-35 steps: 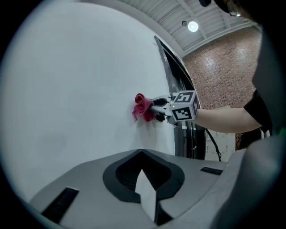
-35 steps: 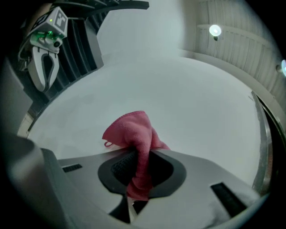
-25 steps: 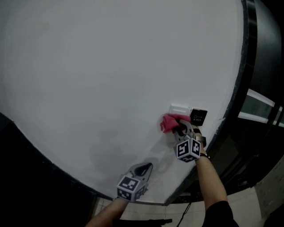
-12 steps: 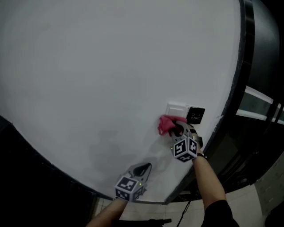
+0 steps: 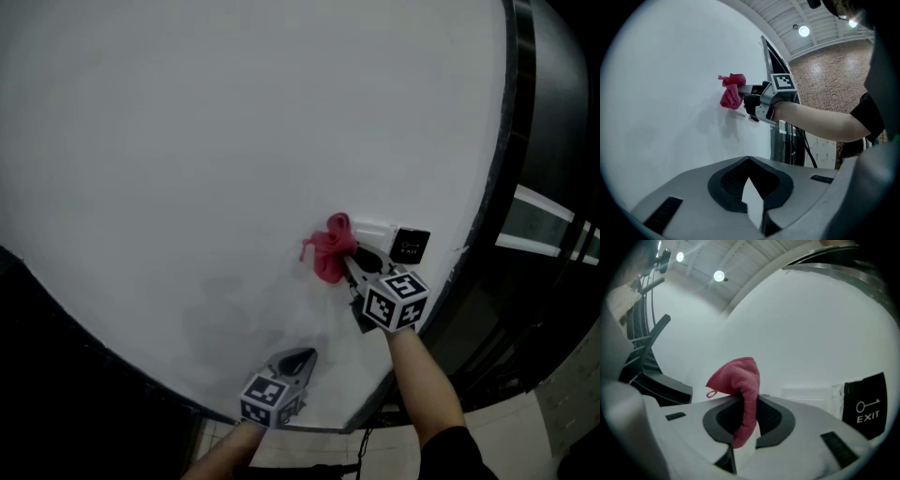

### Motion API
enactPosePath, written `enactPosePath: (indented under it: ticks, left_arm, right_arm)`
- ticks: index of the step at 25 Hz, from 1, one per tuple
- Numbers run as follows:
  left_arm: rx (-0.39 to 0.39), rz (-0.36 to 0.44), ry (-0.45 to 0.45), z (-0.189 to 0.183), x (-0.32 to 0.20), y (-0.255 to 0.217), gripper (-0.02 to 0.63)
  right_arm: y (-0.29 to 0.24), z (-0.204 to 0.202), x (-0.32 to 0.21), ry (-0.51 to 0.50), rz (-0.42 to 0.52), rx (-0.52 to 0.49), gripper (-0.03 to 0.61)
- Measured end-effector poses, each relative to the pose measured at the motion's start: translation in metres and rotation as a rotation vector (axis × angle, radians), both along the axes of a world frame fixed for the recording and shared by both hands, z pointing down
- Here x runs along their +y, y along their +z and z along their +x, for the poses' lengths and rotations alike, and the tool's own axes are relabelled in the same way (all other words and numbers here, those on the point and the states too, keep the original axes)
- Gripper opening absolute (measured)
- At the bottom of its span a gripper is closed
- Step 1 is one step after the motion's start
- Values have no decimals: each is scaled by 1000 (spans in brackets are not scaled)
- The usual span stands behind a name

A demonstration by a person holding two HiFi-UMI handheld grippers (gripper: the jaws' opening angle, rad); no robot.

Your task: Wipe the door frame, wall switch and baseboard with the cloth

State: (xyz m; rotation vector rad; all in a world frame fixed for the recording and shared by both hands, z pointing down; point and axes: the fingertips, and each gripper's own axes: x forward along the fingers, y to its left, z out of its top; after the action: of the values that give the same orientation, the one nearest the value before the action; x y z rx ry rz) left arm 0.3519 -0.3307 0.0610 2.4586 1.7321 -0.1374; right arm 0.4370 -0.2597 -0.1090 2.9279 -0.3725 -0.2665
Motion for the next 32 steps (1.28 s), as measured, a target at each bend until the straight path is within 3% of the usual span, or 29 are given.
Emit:
enactPosePath:
  ticks: [3, 5, 11, 32]
  left_arm:
    - [0, 8, -2, 0, -2, 1, -6]
    - [-4, 13, -7, 1, -3, 4, -7]
    - [1, 26, -6, 1, -2, 5, -6]
    - [11, 66, 31, -12, 25, 12, -8]
  right_arm:
    - [1, 12, 21, 131, -57, 10, 57]
    - [3, 13, 33, 158, -33, 22, 57]
    - [-3, 5, 65, 162, 112, 30, 58]
    - [-6, -49, 159, 296, 128, 77, 58]
